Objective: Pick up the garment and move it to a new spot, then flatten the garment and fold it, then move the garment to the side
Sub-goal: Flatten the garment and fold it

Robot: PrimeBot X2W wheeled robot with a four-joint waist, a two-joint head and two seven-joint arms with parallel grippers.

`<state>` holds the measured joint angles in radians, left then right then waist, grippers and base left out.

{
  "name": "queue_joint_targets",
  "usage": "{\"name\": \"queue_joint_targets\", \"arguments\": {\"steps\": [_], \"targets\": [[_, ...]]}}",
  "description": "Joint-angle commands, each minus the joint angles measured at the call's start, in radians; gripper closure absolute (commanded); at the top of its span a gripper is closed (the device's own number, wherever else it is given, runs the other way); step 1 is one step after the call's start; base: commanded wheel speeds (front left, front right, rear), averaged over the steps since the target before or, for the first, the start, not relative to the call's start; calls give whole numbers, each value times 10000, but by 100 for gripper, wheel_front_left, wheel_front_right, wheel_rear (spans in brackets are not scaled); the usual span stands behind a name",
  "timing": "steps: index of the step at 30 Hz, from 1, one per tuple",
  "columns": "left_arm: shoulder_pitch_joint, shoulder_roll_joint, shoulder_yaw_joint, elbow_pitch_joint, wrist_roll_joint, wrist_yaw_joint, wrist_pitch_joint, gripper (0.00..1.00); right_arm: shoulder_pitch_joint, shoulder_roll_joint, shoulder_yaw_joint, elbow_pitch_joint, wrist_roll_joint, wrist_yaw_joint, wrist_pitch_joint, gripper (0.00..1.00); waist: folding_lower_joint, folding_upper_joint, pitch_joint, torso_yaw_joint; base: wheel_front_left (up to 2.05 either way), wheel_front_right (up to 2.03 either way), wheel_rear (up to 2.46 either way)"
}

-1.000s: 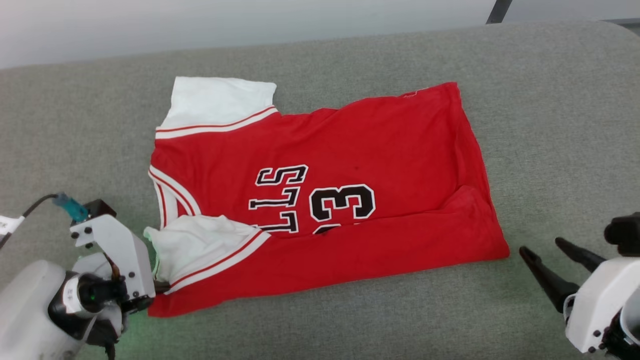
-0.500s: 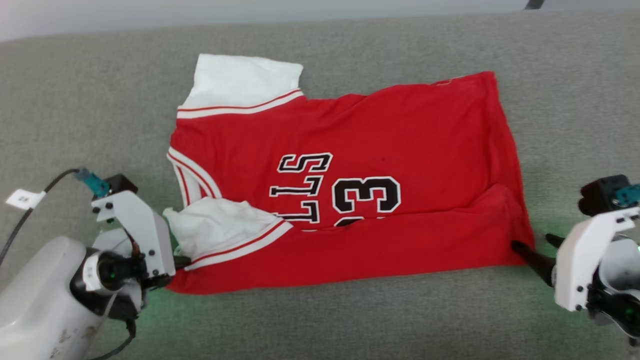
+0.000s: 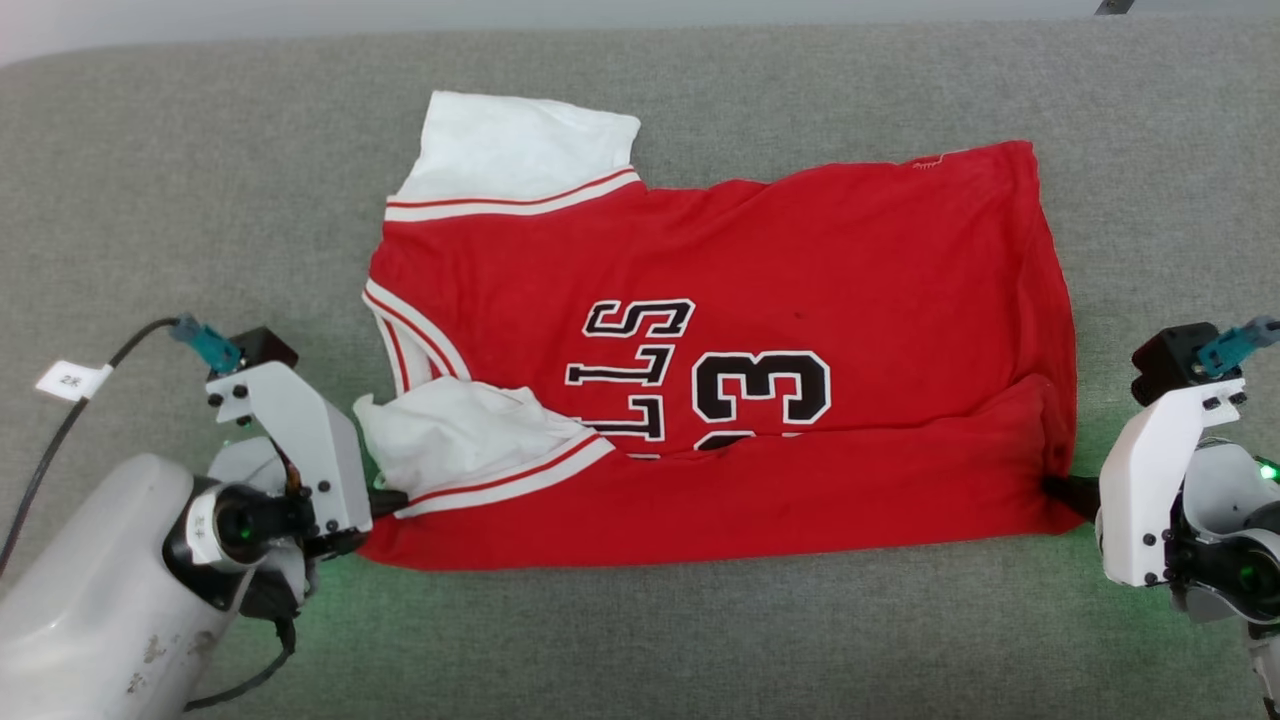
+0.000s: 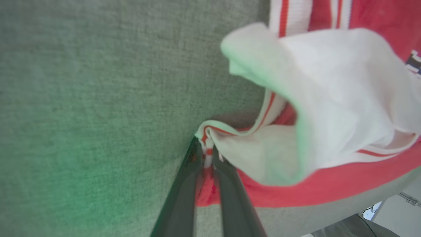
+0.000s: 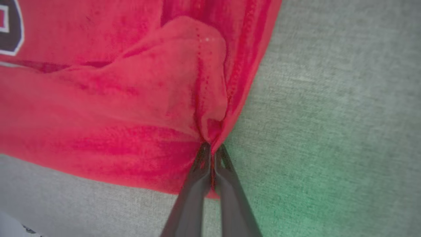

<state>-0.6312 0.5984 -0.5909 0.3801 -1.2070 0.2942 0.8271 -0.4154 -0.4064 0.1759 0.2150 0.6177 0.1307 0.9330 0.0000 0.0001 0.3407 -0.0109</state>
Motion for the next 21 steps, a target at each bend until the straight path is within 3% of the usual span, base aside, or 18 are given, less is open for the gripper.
{"name": "queue_joint_targets", "arguments": {"steps": [1, 10, 21], "targets": [[120, -304, -155, 418, 84, 56, -419, 100, 364, 134, 281, 369, 64, -2, 95, 100, 0, -1, -18, -5, 0, 0, 0], [332, 283, 32, 4, 68, 199, -225, 100, 690, -451, -42, -97, 346, -8, 223, 100, 0, -1, -363, -46, 0, 0, 0], [1149, 1133, 0, -1604, -60, 1078, 464, 100, 2014, -808, -773, -1333, 364, -6, 575, 100, 0, -1, -853, 9, 0, 0, 0]]}}
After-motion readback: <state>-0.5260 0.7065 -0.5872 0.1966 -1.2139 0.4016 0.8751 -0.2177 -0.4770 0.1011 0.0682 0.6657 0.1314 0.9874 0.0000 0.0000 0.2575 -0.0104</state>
